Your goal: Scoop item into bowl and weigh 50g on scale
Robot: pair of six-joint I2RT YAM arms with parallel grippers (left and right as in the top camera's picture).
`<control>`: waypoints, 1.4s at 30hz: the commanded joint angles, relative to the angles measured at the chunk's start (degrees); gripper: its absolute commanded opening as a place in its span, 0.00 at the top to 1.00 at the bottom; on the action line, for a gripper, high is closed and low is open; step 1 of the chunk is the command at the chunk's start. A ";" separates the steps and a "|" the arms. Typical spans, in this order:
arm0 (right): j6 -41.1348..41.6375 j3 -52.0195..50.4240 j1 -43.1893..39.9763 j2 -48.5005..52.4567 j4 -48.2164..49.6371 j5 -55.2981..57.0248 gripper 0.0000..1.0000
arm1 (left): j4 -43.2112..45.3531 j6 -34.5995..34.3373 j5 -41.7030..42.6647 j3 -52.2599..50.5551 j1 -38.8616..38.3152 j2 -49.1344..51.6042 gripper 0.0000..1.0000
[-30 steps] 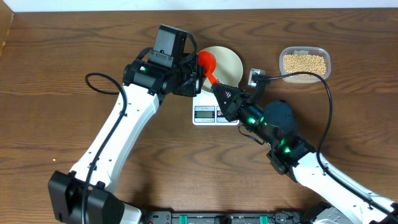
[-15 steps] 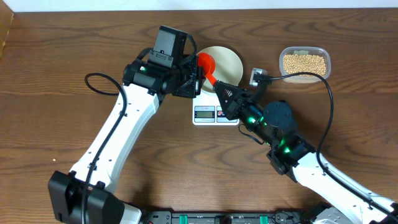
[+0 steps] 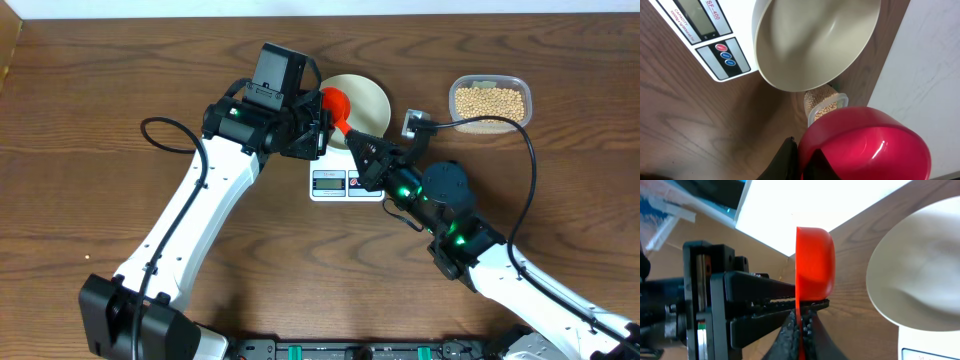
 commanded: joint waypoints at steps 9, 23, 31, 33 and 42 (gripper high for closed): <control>-0.13 0.92 0.37 0.42 -0.07 1.70 0.99 | -1.25 0.22 0.50 0.42 -0.13 0.22 0.70; -4.44 0.92 -5.64 0.22 -1.86 0.00 0.99 | -2.27 28.52 0.26 0.42 -0.07 0.22 0.18; -12.13 0.92 -13.64 -4.42 -10.19 -9.75 0.99 | -2.84 62.42 -0.76 0.42 -0.07 0.20 0.18; -14.29 0.94 -15.41 -7.39 -14.01 -10.88 0.99 | -3.52 67.63 -0.74 0.42 -0.07 0.20 0.18; -22.62 1.14 -25.94 -23.02 -39.47 -14.21 0.99 | -9.05 87.21 -0.79 0.42 -0.07 -0.98 0.51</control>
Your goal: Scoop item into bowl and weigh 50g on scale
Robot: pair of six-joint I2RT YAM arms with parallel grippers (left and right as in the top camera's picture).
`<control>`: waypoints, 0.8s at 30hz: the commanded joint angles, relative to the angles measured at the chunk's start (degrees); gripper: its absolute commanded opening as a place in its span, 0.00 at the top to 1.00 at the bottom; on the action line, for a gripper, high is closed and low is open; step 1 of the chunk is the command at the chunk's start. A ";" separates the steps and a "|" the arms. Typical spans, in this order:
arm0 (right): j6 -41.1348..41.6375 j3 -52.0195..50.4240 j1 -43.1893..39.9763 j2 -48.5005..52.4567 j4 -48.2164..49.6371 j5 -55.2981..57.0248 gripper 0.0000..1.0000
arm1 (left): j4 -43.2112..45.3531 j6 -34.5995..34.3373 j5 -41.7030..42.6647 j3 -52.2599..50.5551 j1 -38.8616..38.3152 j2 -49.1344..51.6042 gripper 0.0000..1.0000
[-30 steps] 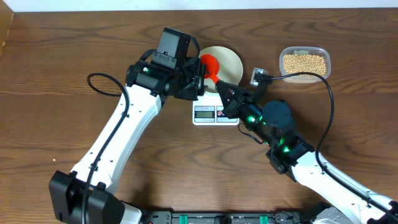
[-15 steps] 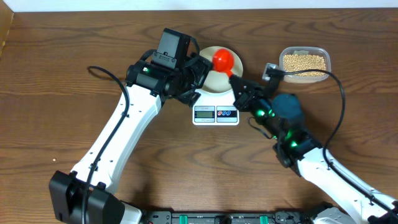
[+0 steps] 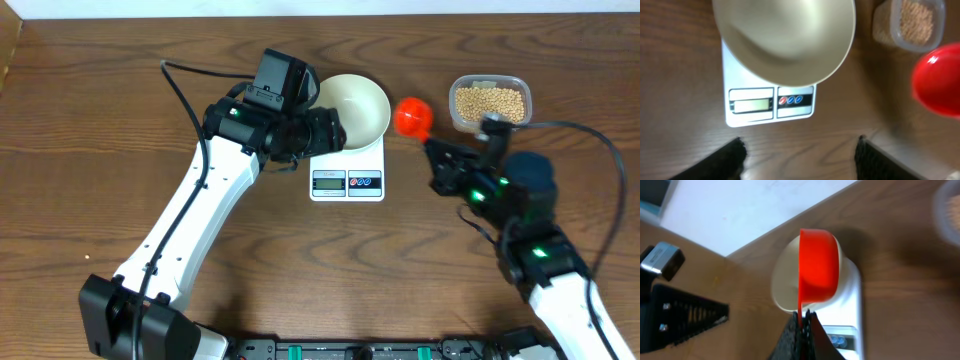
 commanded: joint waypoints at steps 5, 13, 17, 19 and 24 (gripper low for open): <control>-6.88 0.79 -10.29 -9.07 -11.72 -5.73 0.99 | -5.81 11.23 -0.39 -0.50 -0.61 -0.92 0.93; -9.94 0.79 -19.10 -11.58 -17.57 -12.20 0.99 | 1.31 7.17 -0.83 -9.57 -4.28 -0.98 0.93; -11.02 0.79 -20.79 -11.58 -19.04 -12.28 0.99 | 9.05 4.76 -0.92 -15.28 -6.05 -0.98 0.93; -11.23 0.79 -21.14 -11.58 -19.39 -12.26 0.99 | 12.52 2.99 -3.39 -18.10 -7.43 -0.98 0.93; -12.83 0.79 -21.14 -11.58 -20.48 -11.98 0.99 | 20.90 1.29 -11.34 -23.80 -11.76 -0.98 0.93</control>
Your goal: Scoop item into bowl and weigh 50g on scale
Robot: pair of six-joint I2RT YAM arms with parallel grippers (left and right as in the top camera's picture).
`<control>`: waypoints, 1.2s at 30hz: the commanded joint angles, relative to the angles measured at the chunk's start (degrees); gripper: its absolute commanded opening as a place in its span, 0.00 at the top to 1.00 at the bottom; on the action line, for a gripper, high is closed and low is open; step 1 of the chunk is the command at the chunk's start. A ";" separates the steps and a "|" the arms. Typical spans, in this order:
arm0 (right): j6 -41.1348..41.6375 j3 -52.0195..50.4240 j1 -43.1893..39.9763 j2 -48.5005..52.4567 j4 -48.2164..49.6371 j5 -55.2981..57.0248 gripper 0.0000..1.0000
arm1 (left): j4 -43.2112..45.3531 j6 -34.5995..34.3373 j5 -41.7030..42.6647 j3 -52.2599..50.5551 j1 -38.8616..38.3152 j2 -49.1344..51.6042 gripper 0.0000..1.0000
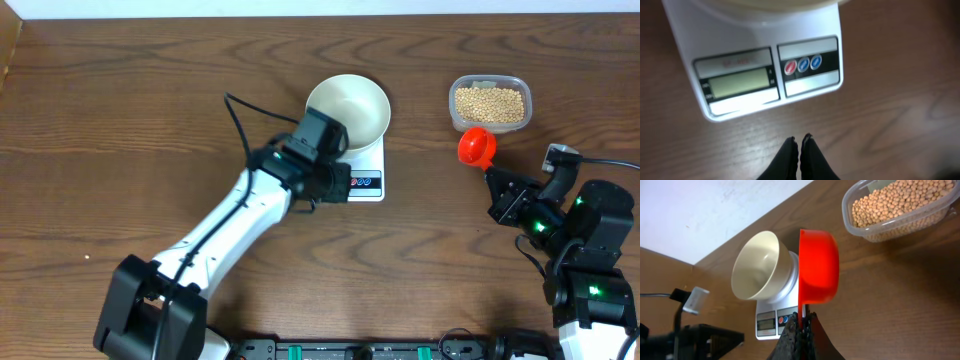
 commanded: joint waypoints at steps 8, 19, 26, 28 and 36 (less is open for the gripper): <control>-2.73 0.76 -0.39 -0.35 -1.79 0.61 0.99 | 18.32 -2.91 -12.81 -9.35 -6.05 -0.59 0.93; -2.84 0.76 -0.39 -0.35 -3.34 3.37 0.99 | 24.72 -2.89 -14.91 -11.10 -6.08 3.08 0.92; -3.15 0.76 -0.39 -0.35 -3.52 3.41 0.99 | 27.28 -2.89 -14.93 -11.10 -6.08 5.01 0.93; -3.17 0.76 -0.39 -0.35 -3.52 3.58 0.99 | 27.89 -2.86 -14.93 -11.10 -6.08 5.44 0.93; -3.58 0.76 -0.39 -0.35 -3.67 3.58 0.99 | 30.40 -2.82 -14.99 -11.10 -6.05 7.96 0.93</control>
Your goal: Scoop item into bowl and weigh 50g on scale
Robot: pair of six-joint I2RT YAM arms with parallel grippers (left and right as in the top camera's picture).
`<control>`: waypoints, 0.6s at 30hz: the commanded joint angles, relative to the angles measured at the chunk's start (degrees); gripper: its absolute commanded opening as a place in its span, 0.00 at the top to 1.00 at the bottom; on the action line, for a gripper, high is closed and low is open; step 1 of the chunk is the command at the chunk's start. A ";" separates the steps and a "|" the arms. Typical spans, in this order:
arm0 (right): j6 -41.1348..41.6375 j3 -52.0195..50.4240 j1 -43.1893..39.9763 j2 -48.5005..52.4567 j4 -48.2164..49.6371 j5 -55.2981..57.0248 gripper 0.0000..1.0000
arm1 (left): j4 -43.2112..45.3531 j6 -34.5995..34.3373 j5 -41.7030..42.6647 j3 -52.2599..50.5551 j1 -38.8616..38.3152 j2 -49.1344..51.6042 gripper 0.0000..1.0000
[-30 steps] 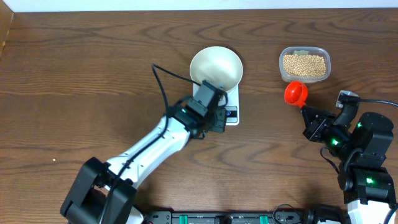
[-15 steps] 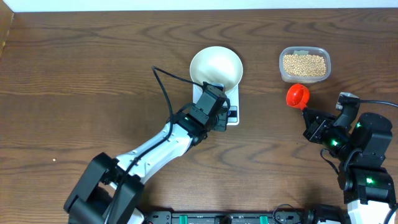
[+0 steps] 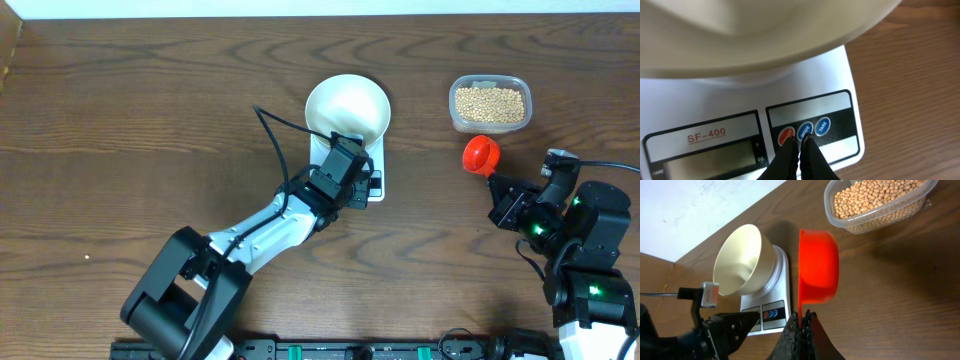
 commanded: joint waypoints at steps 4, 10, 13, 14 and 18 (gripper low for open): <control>-1.38 0.76 -0.28 -0.35 -0.48 0.39 0.99 | 1.29 0.20 -3.06 -0.28 0.04 1.31 0.93; -1.40 0.76 -0.28 -0.35 -0.52 0.83 0.99 | 1.51 1.05 -4.37 -0.28 0.02 1.77 0.93; -1.49 0.76 -0.28 -0.35 -0.52 0.83 0.99 | 1.60 1.05 -4.35 -0.28 0.02 2.71 0.92; -1.99 0.76 -0.26 -0.35 -0.52 0.81 0.99 | 1.62 1.05 -4.35 -0.28 0.02 3.02 0.93; -4.42 0.76 -0.26 -0.35 -0.90 0.81 0.99 | 1.62 1.05 -4.35 -0.28 0.02 3.87 0.93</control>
